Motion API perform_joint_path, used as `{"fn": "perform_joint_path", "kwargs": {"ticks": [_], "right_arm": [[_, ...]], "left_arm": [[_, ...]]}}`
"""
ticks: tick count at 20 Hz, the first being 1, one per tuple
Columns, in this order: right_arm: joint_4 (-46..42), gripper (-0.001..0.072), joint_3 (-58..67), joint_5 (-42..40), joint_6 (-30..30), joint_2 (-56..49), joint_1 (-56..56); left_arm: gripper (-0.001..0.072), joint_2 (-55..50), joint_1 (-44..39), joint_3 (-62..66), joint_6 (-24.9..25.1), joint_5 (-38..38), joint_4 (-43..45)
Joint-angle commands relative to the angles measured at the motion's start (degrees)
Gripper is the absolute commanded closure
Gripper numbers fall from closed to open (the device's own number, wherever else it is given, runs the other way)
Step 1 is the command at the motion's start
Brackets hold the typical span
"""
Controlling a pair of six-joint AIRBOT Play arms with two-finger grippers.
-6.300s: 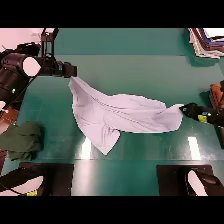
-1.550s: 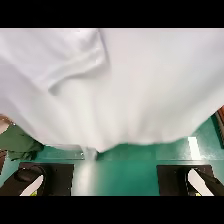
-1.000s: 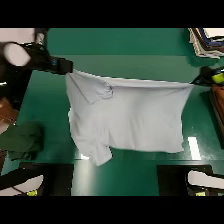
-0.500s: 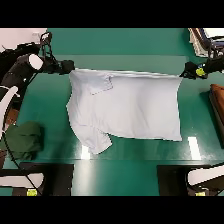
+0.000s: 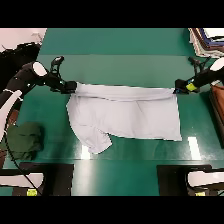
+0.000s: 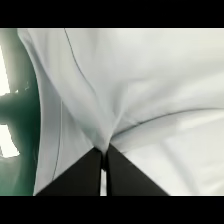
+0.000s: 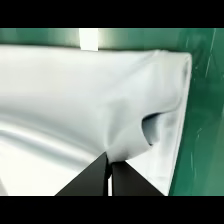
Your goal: Fold the shirts.
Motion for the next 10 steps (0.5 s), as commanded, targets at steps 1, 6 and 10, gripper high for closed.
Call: {"fn": "perform_joint_path", "kwargs": {"ticks": [1,6,10], "right_arm": [[-0.3,0.0687,-7.3,-5.1,0.6,3.8,1.1],[-0.4,0.0311,-5.2,-0.8,0.7,9.4,-1.4],[-0.4,0.0311,-10.7,-0.3,0.7,19.2,-4.6]], "left_arm": [[0.0596,0.0,0.1,-1.9,-1.3,-0.4,0.1],[0.0231,3.2,0.1,-2.3,-2.5,-7.6,2.6],[0.0231,14.6,-0.1,-14.2,-3.6,-8.8,4.3]]}}
